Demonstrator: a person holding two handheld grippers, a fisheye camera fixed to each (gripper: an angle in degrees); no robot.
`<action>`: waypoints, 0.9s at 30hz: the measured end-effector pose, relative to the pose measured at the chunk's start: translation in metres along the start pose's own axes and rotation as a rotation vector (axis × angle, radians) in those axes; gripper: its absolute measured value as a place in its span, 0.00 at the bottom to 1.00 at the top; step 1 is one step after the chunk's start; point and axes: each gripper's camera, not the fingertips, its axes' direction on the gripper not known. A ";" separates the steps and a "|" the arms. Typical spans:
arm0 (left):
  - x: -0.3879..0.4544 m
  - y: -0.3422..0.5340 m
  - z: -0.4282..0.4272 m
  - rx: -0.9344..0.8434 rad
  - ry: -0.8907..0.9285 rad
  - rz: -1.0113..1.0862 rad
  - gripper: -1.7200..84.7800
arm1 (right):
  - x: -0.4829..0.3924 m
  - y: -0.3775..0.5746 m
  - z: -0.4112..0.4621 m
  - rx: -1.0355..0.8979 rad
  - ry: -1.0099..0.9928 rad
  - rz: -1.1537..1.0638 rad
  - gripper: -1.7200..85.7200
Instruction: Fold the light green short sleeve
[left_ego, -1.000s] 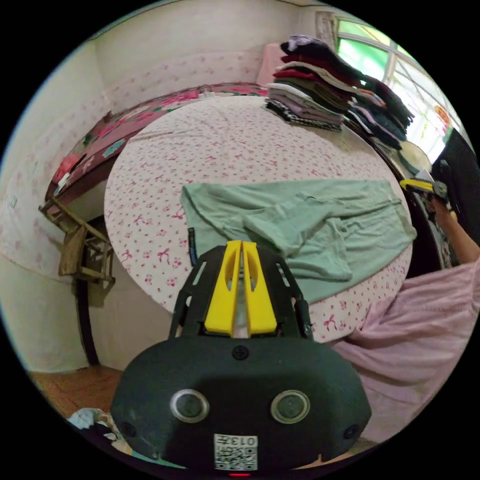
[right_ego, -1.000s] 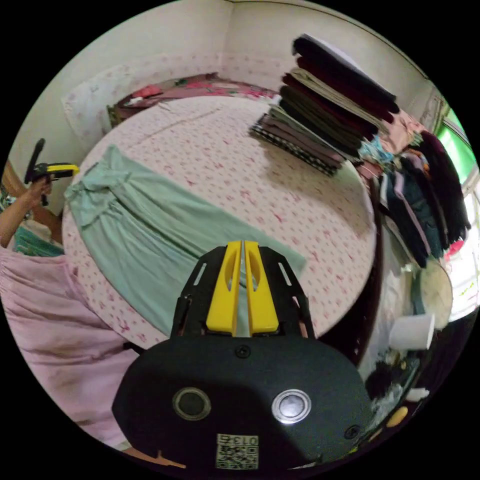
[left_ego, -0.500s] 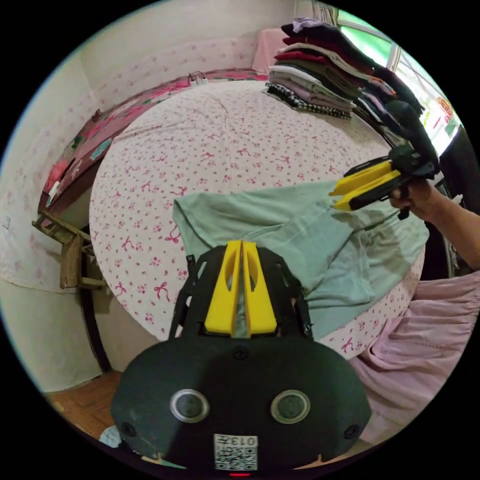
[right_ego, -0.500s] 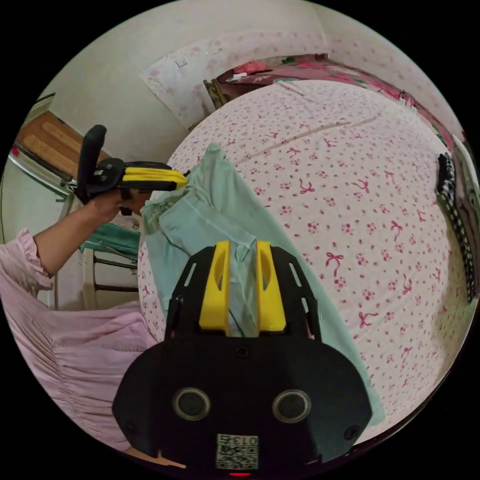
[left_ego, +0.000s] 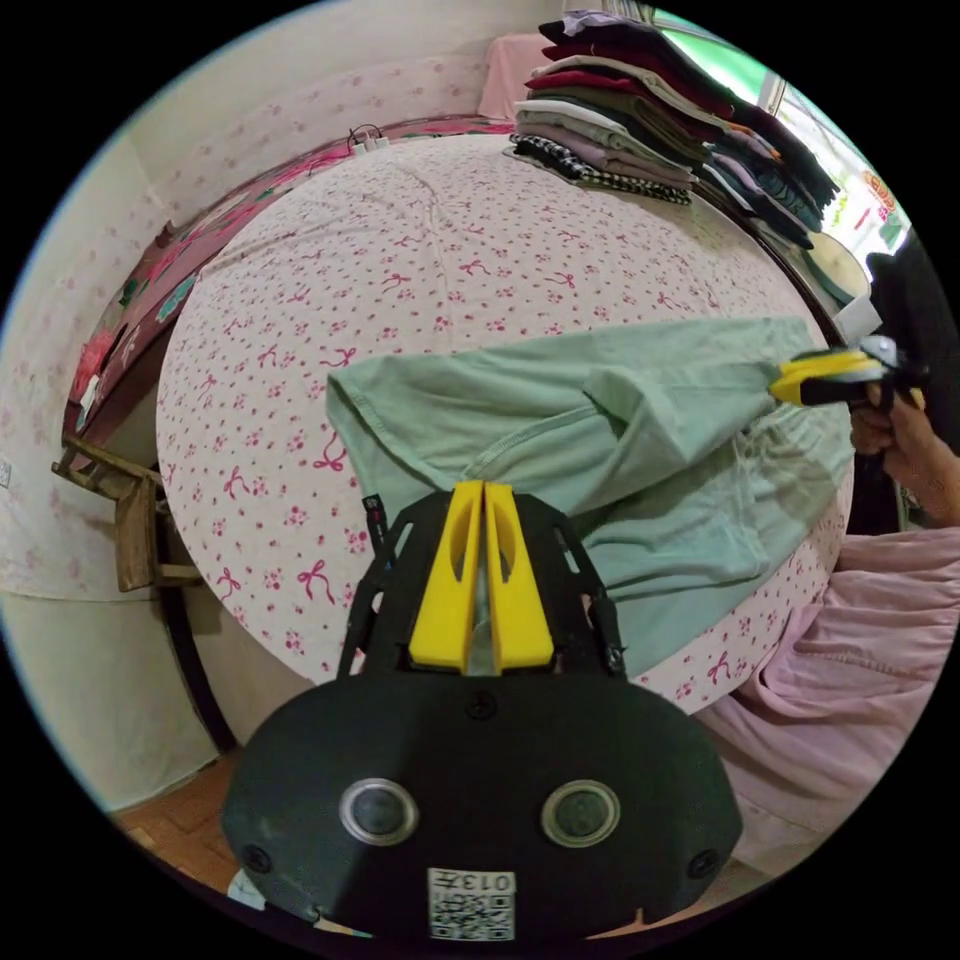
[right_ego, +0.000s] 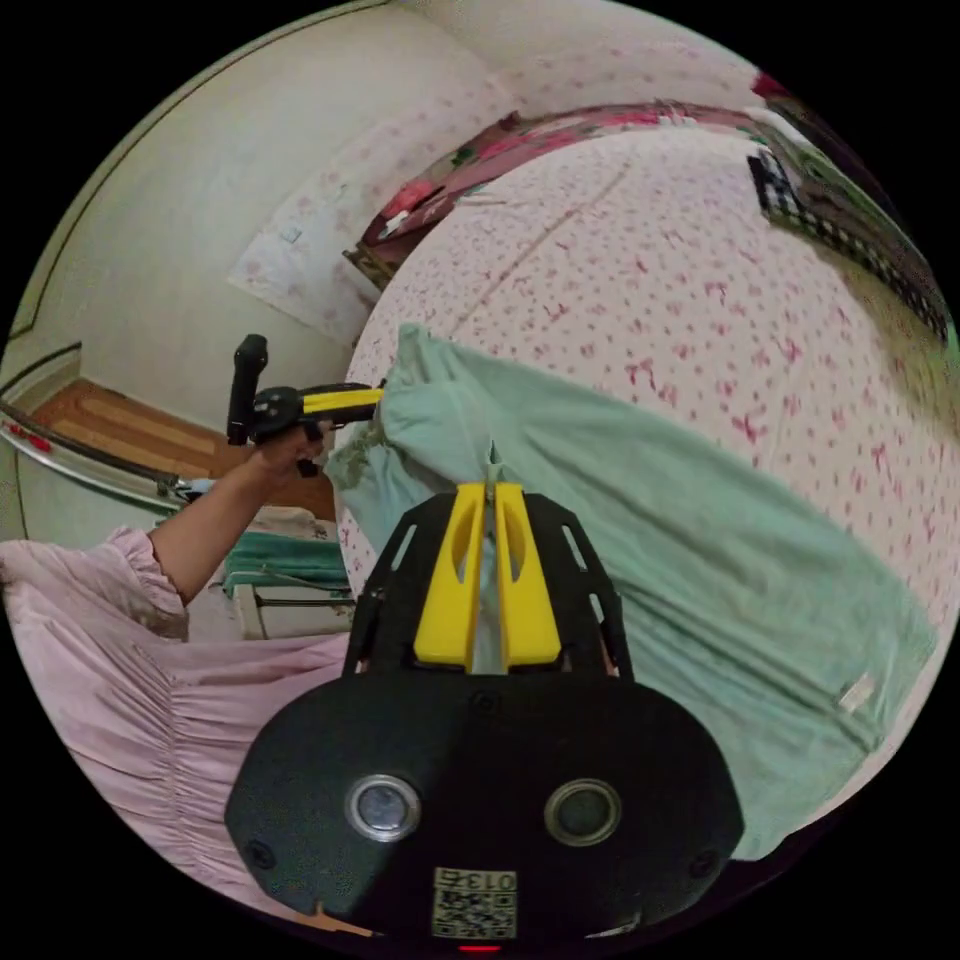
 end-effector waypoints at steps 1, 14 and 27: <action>-0.002 0.000 0.001 0.001 0.009 -0.003 0.02 | 0.007 0.014 0.007 -0.010 -0.005 0.049 0.04; 0.001 0.005 -0.033 0.140 0.135 0.080 0.11 | -0.011 0.017 0.000 0.032 0.137 -0.149 0.09; 0.024 -0.017 -0.026 0.190 0.021 0.218 0.02 | -0.027 0.008 0.019 0.060 0.087 -0.242 0.04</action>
